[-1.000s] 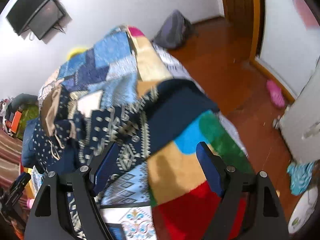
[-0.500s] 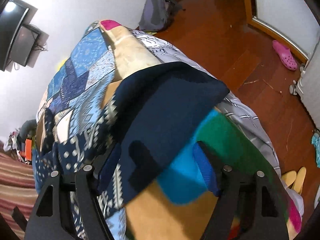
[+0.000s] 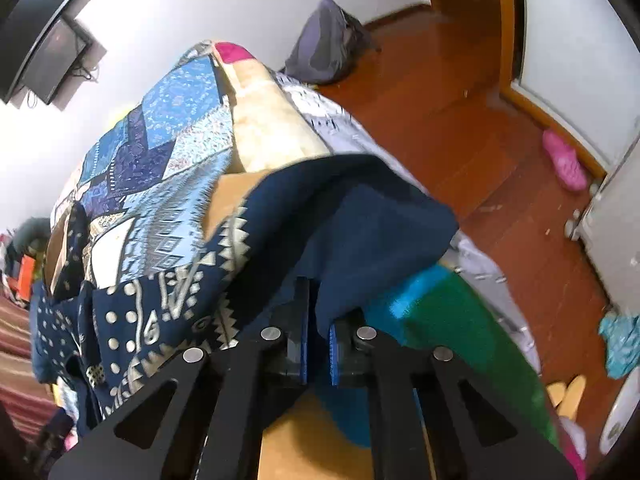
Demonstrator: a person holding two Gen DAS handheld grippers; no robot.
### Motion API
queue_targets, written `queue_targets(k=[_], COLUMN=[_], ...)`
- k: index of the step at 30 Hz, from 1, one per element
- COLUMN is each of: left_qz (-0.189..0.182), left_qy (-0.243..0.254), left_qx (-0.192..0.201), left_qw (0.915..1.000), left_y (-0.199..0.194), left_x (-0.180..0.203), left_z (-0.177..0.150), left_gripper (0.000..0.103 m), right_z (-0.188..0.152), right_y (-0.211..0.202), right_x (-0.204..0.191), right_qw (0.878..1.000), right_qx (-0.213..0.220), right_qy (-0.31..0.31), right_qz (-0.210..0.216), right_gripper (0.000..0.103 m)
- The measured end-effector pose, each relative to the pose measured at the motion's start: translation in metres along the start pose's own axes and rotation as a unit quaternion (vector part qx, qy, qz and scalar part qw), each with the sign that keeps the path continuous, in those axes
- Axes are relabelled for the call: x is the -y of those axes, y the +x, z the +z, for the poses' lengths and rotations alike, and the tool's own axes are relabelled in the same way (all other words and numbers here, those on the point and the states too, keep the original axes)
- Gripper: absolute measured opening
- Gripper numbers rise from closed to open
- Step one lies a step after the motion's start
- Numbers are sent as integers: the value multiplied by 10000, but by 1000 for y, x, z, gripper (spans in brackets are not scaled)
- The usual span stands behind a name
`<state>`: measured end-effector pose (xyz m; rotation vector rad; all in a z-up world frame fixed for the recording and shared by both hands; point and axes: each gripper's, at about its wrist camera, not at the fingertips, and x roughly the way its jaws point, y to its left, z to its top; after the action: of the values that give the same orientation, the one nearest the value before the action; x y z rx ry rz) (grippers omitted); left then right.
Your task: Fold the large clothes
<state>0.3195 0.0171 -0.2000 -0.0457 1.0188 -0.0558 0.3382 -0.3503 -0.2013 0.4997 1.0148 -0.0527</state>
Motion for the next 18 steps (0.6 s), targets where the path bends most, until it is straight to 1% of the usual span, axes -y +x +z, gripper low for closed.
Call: queue_targets(k=[5, 9, 11, 13, 15, 18], left_qz=[74, 47, 24, 6, -2, -18], left_qy=[46, 11, 0, 4, 9, -16], left_qx=[193, 285, 311, 360, 403, 463], left_qw=[9998, 9996, 9995, 9994, 9992, 9989], left_y=[-17, -26, -28, -32, -36, -41], left_x=[-2, -4, -3, -4, -4, -7], left_z=[0, -1, -1, -2, -3, -3], left_gripper=[69, 69, 69, 69, 69, 69], right_z=[1, 4, 5, 5, 1, -11], right_y=[-41, -85, -103, -120, -135, -149], right_x=[-12, -34, -49, -66, -88, -123], right_qw=[9990, 9952, 9930, 9892, 9834, 9731], right_qx=[372, 731, 865, 1003, 1100, 1232], right_qy=[-181, -461, -621, -809, -1052, -1526], right_qz=[145, 450, 513, 696, 989, 1211], right_gripper=[4, 4, 4, 4, 4, 4])
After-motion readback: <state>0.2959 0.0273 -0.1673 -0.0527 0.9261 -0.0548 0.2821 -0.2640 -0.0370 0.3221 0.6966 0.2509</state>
